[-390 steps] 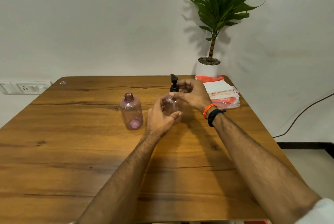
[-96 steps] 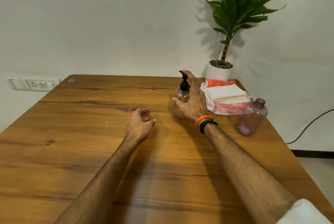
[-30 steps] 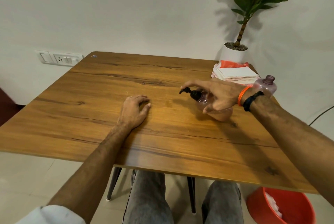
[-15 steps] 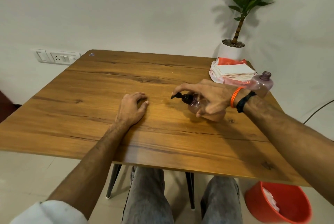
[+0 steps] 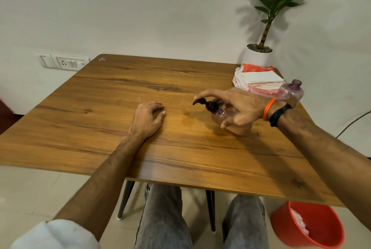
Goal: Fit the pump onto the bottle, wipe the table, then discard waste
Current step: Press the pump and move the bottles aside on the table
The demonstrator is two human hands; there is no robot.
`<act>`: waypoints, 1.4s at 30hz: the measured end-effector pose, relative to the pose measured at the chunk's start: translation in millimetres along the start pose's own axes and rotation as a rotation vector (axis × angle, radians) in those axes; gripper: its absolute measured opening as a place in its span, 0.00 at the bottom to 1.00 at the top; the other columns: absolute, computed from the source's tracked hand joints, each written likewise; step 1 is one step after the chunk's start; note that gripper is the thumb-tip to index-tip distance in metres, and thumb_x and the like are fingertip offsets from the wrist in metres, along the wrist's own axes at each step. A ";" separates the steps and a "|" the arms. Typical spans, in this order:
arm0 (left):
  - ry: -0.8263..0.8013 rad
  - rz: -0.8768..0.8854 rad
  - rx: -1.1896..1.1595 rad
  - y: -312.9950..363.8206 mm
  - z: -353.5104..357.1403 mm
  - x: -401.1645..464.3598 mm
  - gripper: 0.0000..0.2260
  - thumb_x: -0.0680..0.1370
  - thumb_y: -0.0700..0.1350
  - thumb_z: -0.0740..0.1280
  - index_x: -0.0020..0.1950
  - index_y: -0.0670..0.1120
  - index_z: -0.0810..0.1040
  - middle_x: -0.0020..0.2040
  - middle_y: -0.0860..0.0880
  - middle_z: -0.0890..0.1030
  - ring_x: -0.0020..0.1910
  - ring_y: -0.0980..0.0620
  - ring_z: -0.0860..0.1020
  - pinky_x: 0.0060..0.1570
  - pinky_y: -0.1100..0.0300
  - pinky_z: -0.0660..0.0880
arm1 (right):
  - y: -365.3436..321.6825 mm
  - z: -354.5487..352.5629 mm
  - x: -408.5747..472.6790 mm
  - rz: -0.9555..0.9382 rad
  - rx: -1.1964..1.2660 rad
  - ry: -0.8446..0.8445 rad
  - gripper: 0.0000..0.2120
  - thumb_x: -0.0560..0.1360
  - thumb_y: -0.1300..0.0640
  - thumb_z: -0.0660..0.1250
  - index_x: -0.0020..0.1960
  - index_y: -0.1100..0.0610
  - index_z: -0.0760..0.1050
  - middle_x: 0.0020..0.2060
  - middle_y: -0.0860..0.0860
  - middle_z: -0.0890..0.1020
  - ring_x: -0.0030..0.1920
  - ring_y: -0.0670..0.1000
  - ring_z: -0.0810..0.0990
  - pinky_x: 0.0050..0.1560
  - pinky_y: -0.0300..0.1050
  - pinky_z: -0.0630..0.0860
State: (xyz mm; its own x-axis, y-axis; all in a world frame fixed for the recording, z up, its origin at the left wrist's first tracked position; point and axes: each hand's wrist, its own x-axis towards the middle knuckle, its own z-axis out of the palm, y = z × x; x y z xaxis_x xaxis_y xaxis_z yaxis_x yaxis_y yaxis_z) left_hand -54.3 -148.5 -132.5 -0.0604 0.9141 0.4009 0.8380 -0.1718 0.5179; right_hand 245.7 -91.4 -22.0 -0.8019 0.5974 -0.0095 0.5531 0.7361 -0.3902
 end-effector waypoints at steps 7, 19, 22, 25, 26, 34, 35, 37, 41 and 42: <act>0.006 -0.002 0.000 1.8 0.1 -0.4 0.12 0.76 0.43 0.69 0.58 0.40 0.82 0.60 0.43 0.82 0.63 0.46 0.77 0.66 0.50 0.69 | -1.4 -8.1 -12.0 0.117 0.158 0.078 0.46 0.66 0.57 0.79 0.70 0.30 0.56 0.64 0.54 0.76 0.64 0.51 0.73 0.58 0.49 0.71; -0.014 -0.003 0.006 4.5 -3.1 -1.5 0.12 0.77 0.43 0.69 0.58 0.40 0.82 0.60 0.43 0.82 0.63 0.46 0.77 0.66 0.52 0.69 | 6.6 20.5 -3.0 0.134 0.396 0.544 0.46 0.64 0.60 0.80 0.72 0.38 0.58 0.55 0.47 0.82 0.56 0.44 0.81 0.55 0.40 0.77; -0.019 -0.010 0.006 4.7 -3.7 -2.4 0.14 0.77 0.46 0.67 0.58 0.40 0.82 0.59 0.43 0.82 0.62 0.45 0.78 0.65 0.51 0.70 | 7.9 29.4 3.0 0.139 0.418 0.626 0.47 0.64 0.60 0.80 0.72 0.37 0.58 0.56 0.47 0.81 0.57 0.42 0.80 0.50 0.30 0.74; -0.021 -0.010 0.004 3.1 -3.1 -1.5 0.13 0.77 0.45 0.67 0.58 0.41 0.82 0.60 0.44 0.82 0.62 0.46 0.78 0.65 0.51 0.70 | 10.0 38.0 6.0 0.136 0.454 0.689 0.47 0.63 0.61 0.80 0.72 0.38 0.58 0.56 0.49 0.81 0.58 0.45 0.80 0.56 0.38 0.77; -0.023 -0.009 0.006 2.5 -2.5 -1.0 0.12 0.77 0.44 0.68 0.58 0.41 0.82 0.60 0.44 0.82 0.62 0.46 0.78 0.65 0.51 0.70 | 11.0 39.9 6.1 0.133 0.466 0.698 0.48 0.63 0.61 0.80 0.73 0.39 0.57 0.57 0.49 0.81 0.59 0.45 0.80 0.58 0.42 0.77; -0.020 -0.006 0.005 4.3 -1.6 -1.0 0.11 0.77 0.42 0.69 0.58 0.40 0.82 0.59 0.43 0.82 0.61 0.45 0.78 0.65 0.50 0.70 | 15.3 59.1 -0.2 0.214 0.592 0.704 0.52 0.62 0.54 0.81 0.75 0.40 0.52 0.66 0.48 0.75 0.68 0.47 0.72 0.69 0.50 0.70; -0.022 -0.011 0.010 4.5 -1.8 -1.3 0.11 0.77 0.42 0.69 0.58 0.40 0.82 0.59 0.43 0.82 0.62 0.45 0.78 0.65 0.51 0.70 | 15.7 62.6 -2.2 0.238 0.588 0.712 0.52 0.61 0.53 0.82 0.75 0.42 0.53 0.66 0.45 0.74 0.67 0.46 0.72 0.68 0.48 0.70; -0.029 -0.017 0.014 5.0 -1.9 -1.5 0.11 0.77 0.42 0.69 0.58 0.40 0.82 0.59 0.44 0.82 0.62 0.45 0.78 0.66 0.51 0.70 | 15.9 71.2 -7.4 0.306 0.559 0.739 0.52 0.60 0.47 0.82 0.75 0.43 0.54 0.66 0.44 0.72 0.64 0.44 0.73 0.65 0.44 0.72; -0.044 -0.021 0.014 5.0 -3.7 -1.9 0.13 0.77 0.46 0.68 0.57 0.41 0.83 0.59 0.44 0.83 0.61 0.45 0.78 0.65 0.50 0.71 | 13.1 92.0 -12.2 0.466 0.447 0.809 0.43 0.58 0.42 0.81 0.68 0.45 0.66 0.59 0.41 0.74 0.59 0.45 0.74 0.55 0.39 0.71; -0.053 -0.029 0.012 5.9 -4.8 -2.2 0.15 0.76 0.48 0.66 0.57 0.41 0.83 0.58 0.44 0.83 0.60 0.45 0.79 0.65 0.50 0.71 | 12.5 96.2 -10.9 0.484 0.419 0.823 0.40 0.59 0.42 0.80 0.66 0.46 0.68 0.59 0.43 0.75 0.58 0.45 0.74 0.55 0.40 0.70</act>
State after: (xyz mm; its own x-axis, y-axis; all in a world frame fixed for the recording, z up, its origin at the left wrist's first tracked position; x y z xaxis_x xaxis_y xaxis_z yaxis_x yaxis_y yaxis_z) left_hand -51.9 -153.2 -126.7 -0.0565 0.9368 0.3454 0.8429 -0.1406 0.5193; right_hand 239.6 -119.4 -115.3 -0.0257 0.9474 0.3191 0.5254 0.2843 -0.8020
